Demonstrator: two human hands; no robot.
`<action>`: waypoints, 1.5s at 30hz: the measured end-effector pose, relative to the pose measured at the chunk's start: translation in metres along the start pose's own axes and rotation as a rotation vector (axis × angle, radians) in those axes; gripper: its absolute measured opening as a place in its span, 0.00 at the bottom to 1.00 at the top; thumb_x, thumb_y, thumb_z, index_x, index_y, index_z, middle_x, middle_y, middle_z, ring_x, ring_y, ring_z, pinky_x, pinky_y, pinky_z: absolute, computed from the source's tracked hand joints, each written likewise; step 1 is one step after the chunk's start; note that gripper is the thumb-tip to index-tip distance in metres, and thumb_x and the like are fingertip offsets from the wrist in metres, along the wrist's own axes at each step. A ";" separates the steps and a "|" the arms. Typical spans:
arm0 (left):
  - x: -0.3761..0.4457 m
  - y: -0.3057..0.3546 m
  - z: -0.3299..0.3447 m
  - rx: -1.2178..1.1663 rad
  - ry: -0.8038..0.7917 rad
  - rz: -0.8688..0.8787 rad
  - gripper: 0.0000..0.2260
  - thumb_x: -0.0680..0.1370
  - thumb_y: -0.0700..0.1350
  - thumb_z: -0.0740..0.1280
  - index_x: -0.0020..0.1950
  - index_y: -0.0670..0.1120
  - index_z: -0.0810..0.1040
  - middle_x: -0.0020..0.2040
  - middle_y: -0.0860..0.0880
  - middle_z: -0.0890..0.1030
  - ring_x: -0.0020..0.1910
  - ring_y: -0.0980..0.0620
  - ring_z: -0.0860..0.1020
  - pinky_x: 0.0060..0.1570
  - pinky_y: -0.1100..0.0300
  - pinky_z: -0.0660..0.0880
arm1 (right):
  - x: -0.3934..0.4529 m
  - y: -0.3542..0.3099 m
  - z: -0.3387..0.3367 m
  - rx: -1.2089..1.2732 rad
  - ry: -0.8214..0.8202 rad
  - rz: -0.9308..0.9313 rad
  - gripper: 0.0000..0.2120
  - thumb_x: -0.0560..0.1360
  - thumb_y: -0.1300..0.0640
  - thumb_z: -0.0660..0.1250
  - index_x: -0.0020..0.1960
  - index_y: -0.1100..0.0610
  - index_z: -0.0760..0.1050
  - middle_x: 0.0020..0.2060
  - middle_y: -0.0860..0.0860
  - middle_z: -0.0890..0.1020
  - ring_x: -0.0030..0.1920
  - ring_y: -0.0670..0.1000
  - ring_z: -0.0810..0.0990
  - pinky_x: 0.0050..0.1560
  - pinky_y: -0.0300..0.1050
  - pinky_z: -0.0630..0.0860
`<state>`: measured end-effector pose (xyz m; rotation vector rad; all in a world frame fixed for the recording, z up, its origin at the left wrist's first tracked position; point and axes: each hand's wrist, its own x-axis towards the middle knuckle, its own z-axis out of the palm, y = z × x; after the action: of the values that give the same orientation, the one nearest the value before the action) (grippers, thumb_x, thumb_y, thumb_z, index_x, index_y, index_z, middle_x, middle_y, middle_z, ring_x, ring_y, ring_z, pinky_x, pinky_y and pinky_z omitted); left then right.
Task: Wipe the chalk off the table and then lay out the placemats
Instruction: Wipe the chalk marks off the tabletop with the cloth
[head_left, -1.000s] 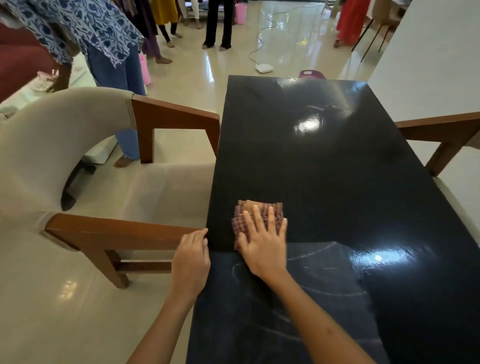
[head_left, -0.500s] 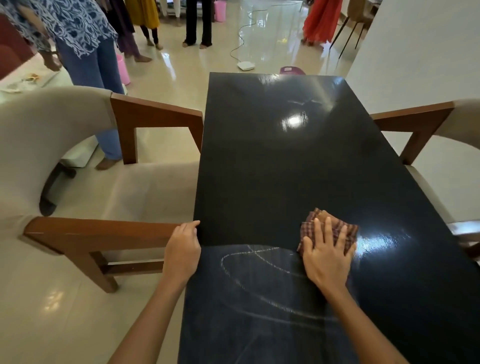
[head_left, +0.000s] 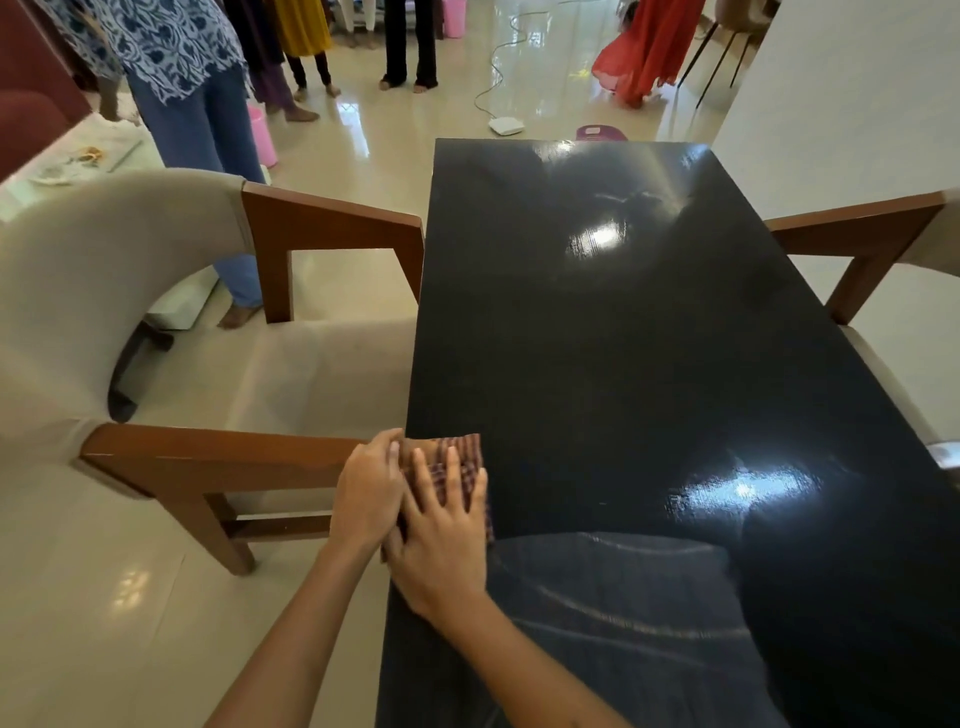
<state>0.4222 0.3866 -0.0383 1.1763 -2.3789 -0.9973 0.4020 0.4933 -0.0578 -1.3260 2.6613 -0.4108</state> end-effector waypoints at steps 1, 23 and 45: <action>-0.001 0.000 0.002 0.019 0.023 -0.011 0.14 0.83 0.46 0.54 0.65 0.46 0.74 0.58 0.46 0.79 0.55 0.52 0.76 0.55 0.58 0.72 | -0.002 -0.001 0.000 0.000 -0.007 -0.038 0.28 0.80 0.42 0.49 0.78 0.47 0.54 0.77 0.49 0.59 0.78 0.60 0.51 0.72 0.67 0.47; -0.005 0.026 0.004 0.314 0.012 0.083 0.17 0.83 0.47 0.55 0.66 0.41 0.74 0.54 0.38 0.79 0.53 0.42 0.77 0.53 0.52 0.74 | -0.116 0.210 -0.054 -0.169 0.133 0.619 0.31 0.76 0.40 0.47 0.77 0.47 0.57 0.77 0.51 0.56 0.78 0.60 0.50 0.74 0.67 0.50; 0.021 0.063 0.012 0.559 0.076 -0.003 0.20 0.84 0.51 0.51 0.44 0.41 0.75 0.34 0.46 0.77 0.33 0.49 0.75 0.33 0.56 0.70 | -0.083 -0.010 -0.002 -0.005 -0.128 -0.048 0.25 0.74 0.40 0.59 0.70 0.45 0.67 0.74 0.48 0.66 0.74 0.60 0.64 0.66 0.65 0.55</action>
<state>0.3667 0.4018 -0.0037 1.3592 -2.6749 -0.2719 0.4590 0.5544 -0.0525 -1.3710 2.5332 -0.3141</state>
